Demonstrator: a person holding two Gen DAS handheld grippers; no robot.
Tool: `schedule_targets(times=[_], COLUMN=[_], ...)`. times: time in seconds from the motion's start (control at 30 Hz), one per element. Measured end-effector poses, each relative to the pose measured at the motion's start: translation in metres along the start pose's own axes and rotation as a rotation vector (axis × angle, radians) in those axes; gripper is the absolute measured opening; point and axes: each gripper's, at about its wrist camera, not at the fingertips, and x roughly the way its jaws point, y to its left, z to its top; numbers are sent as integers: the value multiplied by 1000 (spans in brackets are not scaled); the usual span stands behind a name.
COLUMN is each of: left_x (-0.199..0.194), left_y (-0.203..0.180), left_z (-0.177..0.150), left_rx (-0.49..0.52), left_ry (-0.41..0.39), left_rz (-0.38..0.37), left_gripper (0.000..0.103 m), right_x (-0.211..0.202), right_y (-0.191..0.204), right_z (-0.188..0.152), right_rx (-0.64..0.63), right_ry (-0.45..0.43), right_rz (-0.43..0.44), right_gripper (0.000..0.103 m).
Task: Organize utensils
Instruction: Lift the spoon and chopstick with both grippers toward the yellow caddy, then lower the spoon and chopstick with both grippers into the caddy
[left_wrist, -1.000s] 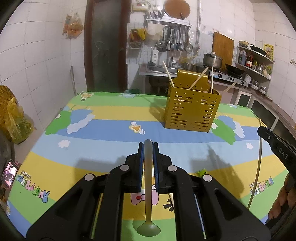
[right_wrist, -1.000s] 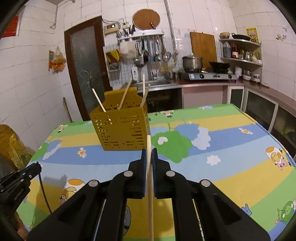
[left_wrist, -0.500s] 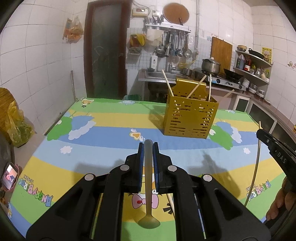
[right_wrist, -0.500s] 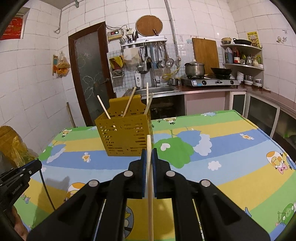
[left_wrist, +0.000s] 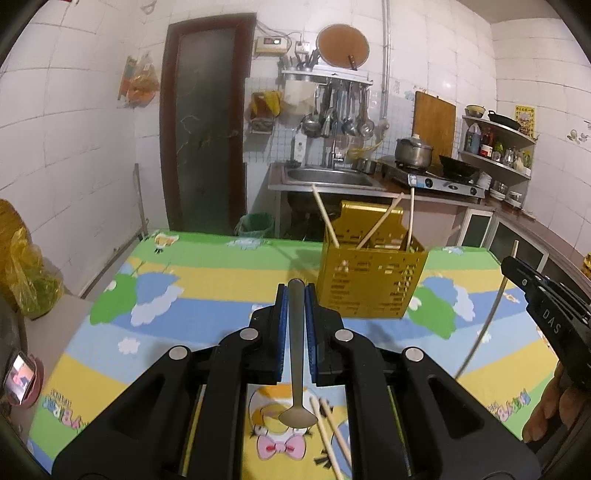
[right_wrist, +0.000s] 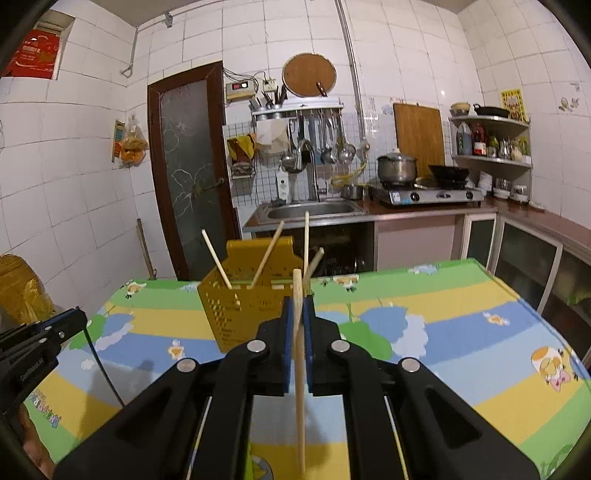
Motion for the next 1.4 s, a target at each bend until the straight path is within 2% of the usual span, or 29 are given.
schedule_targets(times=[0.17,0.43,0.63,0.9,1.07,1.4], left_x=[11,23,27,53,81,154], left_y=[-12,-39,-53,-65,-63,-66], left_z=[21,77,119,149,155,136], left_rx=[11,30,29,36,27,30], left_ry=[-10,-93,-166,-198,-192,-133], left_rz=[-28,-63,-88,-83,-67,-23], left_gripper=[8,8,8,8,8,8], right_x=[11,32,45,67,90,150], right_y=[0,-2,-8,-13,-9,-7], right_z=[22,74,112,145,145,118], right_rx=[-7,-8,38,75,32,5], right_ry=[-34,-118,-175,-230,-230,-128], right_rz=[12,38,64,82,73,89], right_gripper=[6,6,6,6,6,6])
